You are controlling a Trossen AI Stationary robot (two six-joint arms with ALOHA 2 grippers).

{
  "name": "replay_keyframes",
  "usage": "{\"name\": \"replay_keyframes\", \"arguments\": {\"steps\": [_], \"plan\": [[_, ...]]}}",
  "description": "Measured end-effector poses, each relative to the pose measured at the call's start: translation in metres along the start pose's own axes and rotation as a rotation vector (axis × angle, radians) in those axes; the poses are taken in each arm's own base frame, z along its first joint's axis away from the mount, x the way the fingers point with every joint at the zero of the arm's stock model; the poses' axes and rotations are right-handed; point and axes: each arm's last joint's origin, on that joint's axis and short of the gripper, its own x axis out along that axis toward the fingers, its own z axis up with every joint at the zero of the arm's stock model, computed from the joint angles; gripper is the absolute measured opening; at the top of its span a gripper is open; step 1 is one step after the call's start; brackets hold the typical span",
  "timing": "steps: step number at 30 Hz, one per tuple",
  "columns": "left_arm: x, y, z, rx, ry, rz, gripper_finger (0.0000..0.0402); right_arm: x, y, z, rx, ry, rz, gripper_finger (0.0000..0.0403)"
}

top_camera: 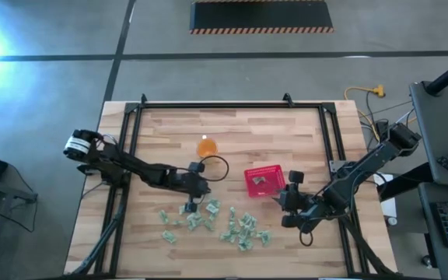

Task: Pick and place Stevia / Truvia into bins
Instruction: Put the stevia packet into the basket

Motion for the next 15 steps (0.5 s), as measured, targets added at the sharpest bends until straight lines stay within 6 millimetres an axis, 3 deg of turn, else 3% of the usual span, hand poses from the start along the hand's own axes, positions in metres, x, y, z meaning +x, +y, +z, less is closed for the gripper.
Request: {"name": "replay_keyframes", "arguments": {"steps": [10,15], "plan": [[0.001,0.001,0.011,0.047,0.001,0.026,0.0009,0.001,0.0,-0.001,-0.005,0.003,-0.003,0.0088],[0.0,0.0,0.006,0.042,0.023,0.003,0.005,0.002,-0.001,-0.004,-0.009,0.009,-0.006,0.0087]]}}
